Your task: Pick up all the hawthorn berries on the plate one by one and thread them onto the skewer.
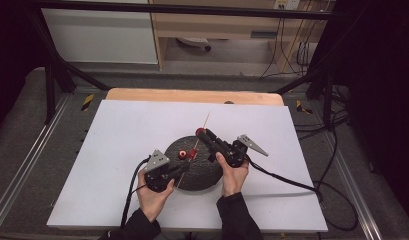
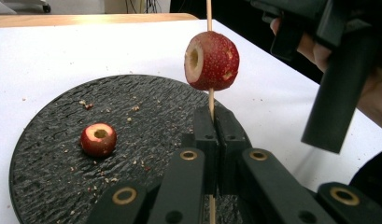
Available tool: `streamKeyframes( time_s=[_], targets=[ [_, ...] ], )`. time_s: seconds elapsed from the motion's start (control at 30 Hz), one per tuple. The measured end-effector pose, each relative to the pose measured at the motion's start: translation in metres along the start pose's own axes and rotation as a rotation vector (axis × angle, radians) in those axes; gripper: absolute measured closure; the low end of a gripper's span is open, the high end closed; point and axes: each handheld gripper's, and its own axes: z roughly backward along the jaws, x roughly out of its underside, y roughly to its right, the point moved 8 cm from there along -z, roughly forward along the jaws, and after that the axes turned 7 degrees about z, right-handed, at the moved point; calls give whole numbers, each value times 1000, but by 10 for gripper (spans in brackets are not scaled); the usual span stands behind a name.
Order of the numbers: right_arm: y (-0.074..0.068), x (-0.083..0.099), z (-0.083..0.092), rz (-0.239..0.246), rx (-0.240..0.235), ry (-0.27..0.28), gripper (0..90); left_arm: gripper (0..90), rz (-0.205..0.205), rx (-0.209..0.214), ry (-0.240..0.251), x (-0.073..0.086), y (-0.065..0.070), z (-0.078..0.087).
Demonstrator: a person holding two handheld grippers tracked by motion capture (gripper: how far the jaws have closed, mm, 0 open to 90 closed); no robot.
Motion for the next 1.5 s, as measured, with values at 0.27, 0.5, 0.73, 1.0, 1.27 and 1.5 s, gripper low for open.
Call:
streamKeyframes(
  time_s=[0.27, 0.5, 0.73, 1.0, 1.27, 1.5],
  targets=[
    [-5, 13, 5, 31, -7, -43, 621, 886, -7, 0, -7, 0, -1, -2],
    [-6, 19, 6, 38, -14, -77, 619, 887, -15, 5, -14, 1, -3, -1],
    [-4, 15, 9, 88, -5, -128, 537, 887, -22, 9, -13, 0, -7, 4],
    [4, 15, 22, 139, -2, -236, 363, 887, -63, 2, -61, 6, -15, 13],
    [21, 24, 41, 224, 31, -378, 186, 886, -81, -1, -135, 17, -27, 24],
    [29, 33, 48, 310, 40, -511, 109, 886, -87, -24, -163, 23, -41, 39]
  ],
)
